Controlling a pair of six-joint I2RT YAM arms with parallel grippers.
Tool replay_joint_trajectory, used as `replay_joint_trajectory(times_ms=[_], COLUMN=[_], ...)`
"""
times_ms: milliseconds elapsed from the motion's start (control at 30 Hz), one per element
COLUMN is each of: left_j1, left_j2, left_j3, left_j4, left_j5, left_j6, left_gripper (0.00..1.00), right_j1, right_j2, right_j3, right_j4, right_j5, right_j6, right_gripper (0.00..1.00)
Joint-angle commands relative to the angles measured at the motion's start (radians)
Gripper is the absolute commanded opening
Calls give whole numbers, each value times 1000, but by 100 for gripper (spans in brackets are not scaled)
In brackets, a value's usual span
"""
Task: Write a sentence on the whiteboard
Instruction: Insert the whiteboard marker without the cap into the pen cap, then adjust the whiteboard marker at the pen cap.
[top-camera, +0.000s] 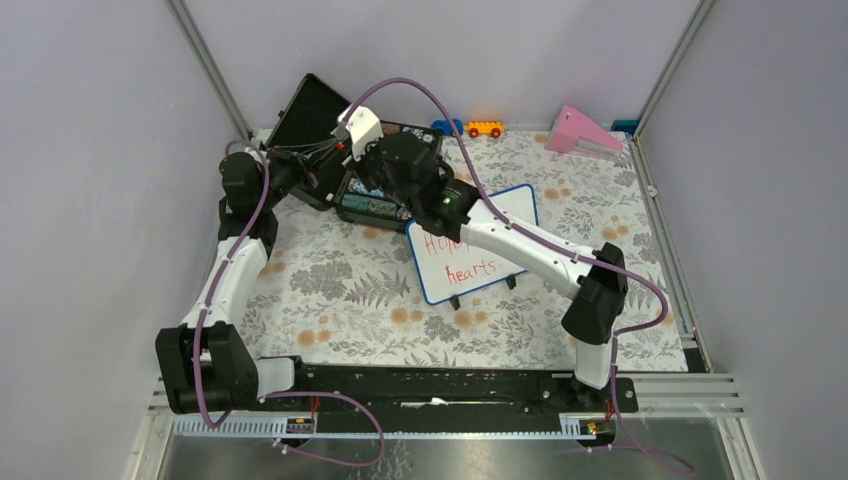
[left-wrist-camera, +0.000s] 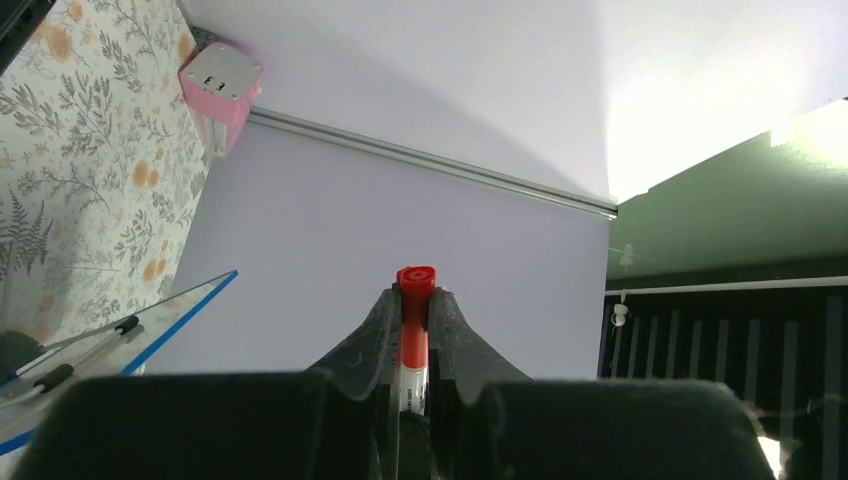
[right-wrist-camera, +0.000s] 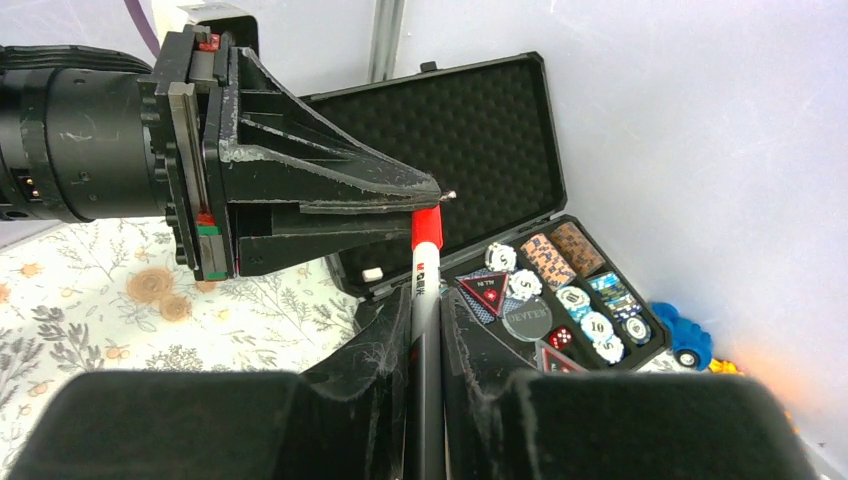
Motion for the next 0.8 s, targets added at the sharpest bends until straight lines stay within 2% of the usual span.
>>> replay_joint_trajectory(times_ms=[0,200,267,300,367,400,433,567,667,767], left_j1=[-48,-50,-40,-32,-9,5,26,104,139,144], left_j2=[-38,-43,-45,-45,-42,-42,-42,-43,-48,-62], left_j3=[-9,-14,-11,-7,-3,-2,-1,29,57,59], left_j4=[64,66,85,90,118,132,145,126,54,141], left_j5=[105,110,106,106,103,102,103,130,141,193], left_j6=[17,28,38,38,53,62,71,175,354,560], left_gripper=[0,1,32,51,78,95,98,99,99,99], right_j1=[29,-1,-29,-47,-89,-110,-134,-243,-357,-452], right_j2=[38,30,19,12,-2,-16,-29,-97,-146,-198], right_j3=[26,80,100,107,112,110,99,37,-7,-47], right_j4=[116,66,30,13,-33,-46,-53,-69,-73,-73], right_j5=[16,5,-36,-60,-107,-138,-165,-362,-633,-869], right_j6=[-54,-32,10,36,101,127,157,287,413,506], right_gripper=[0,0,0,0,0,0,0,0,0,0])
